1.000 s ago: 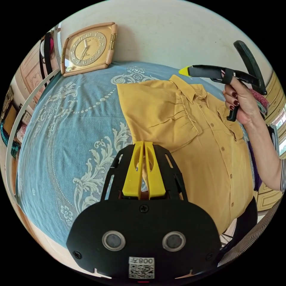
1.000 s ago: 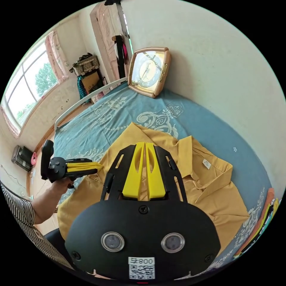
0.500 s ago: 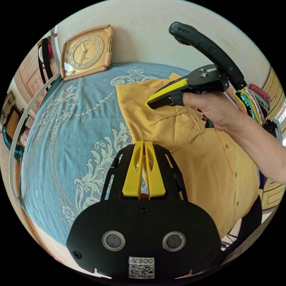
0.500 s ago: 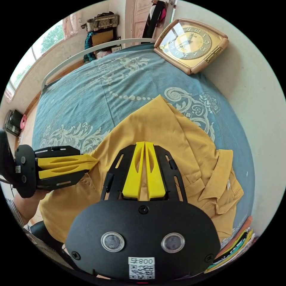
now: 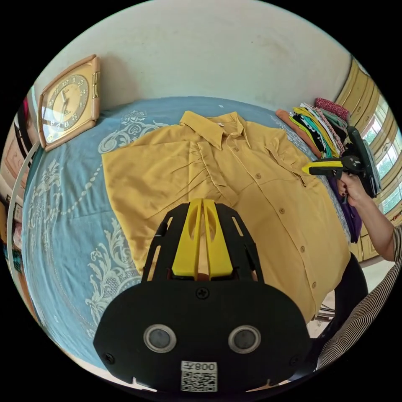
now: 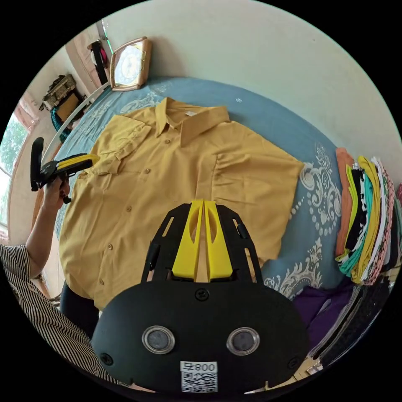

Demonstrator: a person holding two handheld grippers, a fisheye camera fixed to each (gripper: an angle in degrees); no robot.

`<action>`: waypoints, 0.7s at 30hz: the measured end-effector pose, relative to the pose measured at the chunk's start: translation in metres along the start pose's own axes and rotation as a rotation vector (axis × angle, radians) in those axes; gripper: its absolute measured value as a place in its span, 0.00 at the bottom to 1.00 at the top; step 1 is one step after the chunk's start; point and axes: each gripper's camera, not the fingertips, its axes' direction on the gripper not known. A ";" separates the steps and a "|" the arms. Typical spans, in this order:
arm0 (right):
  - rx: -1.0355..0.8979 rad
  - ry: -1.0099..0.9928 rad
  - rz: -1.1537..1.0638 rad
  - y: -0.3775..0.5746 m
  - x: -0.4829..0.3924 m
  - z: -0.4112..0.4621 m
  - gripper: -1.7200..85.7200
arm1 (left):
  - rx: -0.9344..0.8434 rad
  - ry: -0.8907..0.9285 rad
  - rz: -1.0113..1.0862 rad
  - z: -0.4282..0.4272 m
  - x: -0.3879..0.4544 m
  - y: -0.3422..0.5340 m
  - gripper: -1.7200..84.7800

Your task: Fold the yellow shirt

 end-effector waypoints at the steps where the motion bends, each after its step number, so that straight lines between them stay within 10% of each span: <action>1: -0.037 0.032 0.004 0.004 0.001 0.005 0.02 | -0.041 0.002 0.007 0.011 0.003 -0.002 0.02; 21: 0.030 -0.080 0.084 -0.063 0.025 -0.131 0.02 | -0.082 0.010 -0.037 0.004 0.013 0.019 0.02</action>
